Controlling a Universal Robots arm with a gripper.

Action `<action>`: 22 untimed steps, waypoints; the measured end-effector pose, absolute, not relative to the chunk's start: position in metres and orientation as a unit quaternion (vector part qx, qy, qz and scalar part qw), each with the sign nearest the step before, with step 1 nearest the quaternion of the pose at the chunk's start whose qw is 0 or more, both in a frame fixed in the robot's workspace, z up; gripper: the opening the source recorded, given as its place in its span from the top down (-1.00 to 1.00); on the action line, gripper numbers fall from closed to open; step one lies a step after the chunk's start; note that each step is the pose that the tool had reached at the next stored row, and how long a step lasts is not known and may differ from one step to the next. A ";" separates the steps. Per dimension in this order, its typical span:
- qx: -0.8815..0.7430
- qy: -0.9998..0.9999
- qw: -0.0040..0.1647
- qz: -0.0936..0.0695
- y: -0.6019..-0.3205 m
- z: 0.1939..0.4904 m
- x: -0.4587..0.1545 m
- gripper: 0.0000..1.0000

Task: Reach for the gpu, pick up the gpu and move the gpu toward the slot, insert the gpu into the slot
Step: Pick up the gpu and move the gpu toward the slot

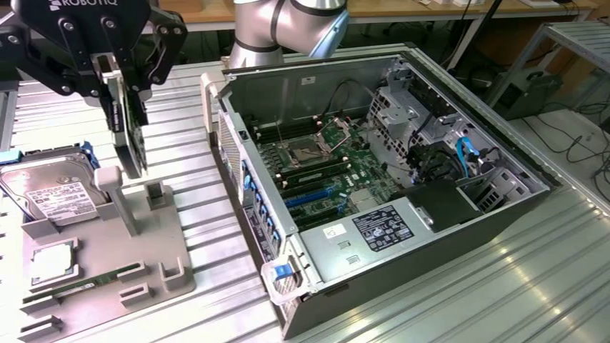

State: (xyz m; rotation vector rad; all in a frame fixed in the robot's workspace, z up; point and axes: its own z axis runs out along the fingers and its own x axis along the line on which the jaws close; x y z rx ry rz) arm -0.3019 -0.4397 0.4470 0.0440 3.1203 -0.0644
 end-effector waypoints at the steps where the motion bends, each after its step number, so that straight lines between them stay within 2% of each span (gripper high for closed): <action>1: 0.014 1.000 0.010 -0.021 -0.440 0.447 -0.301 0.45; 22: 0.014 1.000 0.010 -0.021 -0.440 0.447 -0.290 0.45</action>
